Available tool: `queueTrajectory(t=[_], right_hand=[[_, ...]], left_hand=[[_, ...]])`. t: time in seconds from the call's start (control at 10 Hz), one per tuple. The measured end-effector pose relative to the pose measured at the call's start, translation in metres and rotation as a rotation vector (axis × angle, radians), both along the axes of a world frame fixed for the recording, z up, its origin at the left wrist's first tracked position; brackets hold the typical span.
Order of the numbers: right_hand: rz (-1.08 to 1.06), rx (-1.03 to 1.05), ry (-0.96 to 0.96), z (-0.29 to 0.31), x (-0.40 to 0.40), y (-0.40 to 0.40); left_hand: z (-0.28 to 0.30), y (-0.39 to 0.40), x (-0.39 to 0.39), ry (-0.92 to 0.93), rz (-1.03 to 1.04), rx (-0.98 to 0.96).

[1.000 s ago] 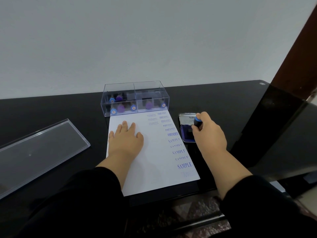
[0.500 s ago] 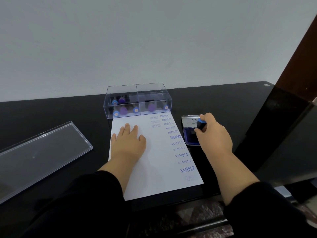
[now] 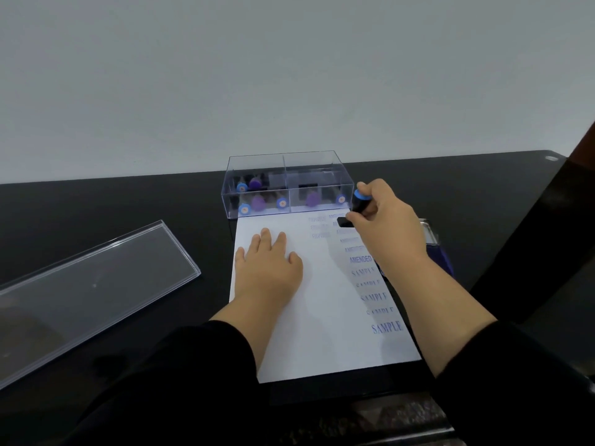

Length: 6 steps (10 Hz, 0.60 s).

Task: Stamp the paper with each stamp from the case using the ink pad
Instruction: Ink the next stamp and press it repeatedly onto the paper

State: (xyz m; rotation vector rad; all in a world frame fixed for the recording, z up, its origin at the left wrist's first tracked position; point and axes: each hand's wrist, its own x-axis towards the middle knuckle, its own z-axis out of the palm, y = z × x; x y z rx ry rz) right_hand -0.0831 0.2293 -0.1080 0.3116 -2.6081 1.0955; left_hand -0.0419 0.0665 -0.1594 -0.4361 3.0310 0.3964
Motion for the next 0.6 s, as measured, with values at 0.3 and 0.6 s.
queueTrajectory(t=[0.3, 0.6], right_hand=[[0.09, 0.112, 0.022, -0.022, -0.011, -0.028], [0.099, 0.163, -0.02, -0.03, -0.01, -0.027]], left_hand=[[-0.003, -0.001, -0.001, 0.043, 0.013, 0.018], [-0.002, -0.001, -0.002, 0.03, 0.008, 0.015]])
